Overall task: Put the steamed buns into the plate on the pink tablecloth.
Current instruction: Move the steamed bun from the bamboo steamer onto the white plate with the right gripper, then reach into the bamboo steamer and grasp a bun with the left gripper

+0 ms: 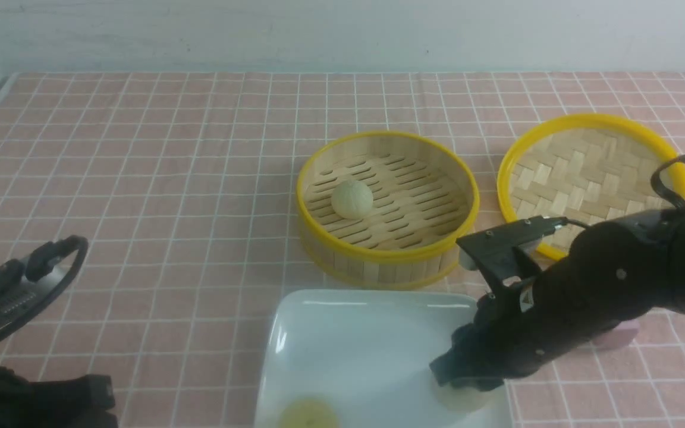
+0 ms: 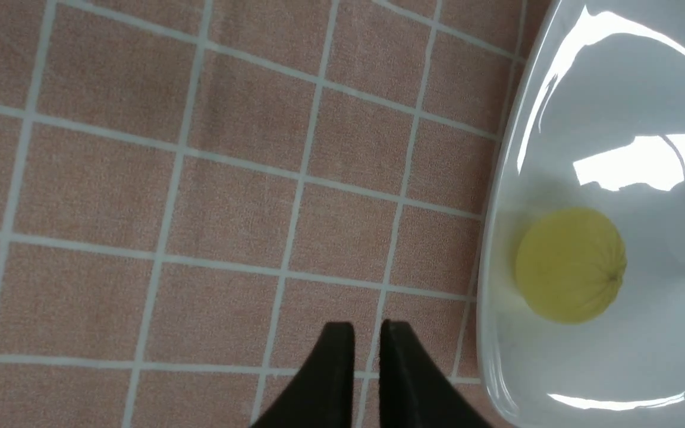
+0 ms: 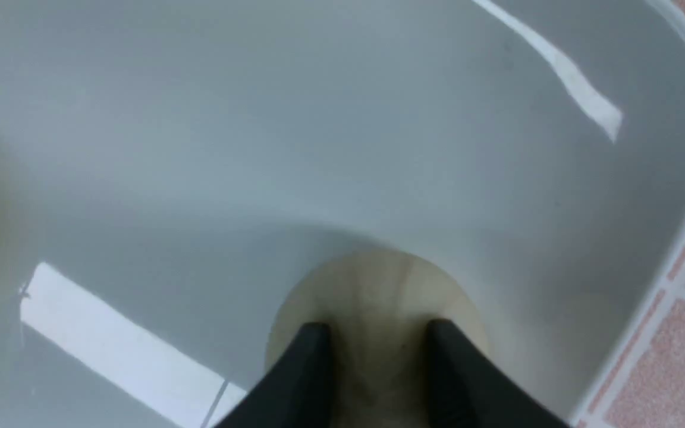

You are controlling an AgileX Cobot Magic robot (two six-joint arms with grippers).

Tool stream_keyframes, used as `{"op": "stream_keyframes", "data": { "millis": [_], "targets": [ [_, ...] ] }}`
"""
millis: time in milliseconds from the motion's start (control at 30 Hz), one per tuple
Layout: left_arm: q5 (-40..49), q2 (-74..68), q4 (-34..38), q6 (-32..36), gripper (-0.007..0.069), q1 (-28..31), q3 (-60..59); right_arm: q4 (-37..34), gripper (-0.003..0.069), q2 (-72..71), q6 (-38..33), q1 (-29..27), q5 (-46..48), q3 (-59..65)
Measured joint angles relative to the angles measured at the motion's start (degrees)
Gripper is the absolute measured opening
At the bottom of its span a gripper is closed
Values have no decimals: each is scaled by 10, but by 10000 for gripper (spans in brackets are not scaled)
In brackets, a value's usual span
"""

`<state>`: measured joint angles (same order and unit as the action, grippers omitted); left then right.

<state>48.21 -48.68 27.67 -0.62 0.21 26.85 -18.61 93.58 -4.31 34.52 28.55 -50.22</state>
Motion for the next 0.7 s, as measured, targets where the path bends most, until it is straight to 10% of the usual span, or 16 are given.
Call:
{"op": "stream_keyframes", "data": {
  "millis": [300, 700],
  "targets": [
    [-27, 0, 0, -40, 114, 0, 0, 12, 440, -76, 2, -22, 85, -45],
    [1, -25, 58, 27, 18, 0, 107, 158, 16, -392, 21, -102, 276, 19]
  ]
}}
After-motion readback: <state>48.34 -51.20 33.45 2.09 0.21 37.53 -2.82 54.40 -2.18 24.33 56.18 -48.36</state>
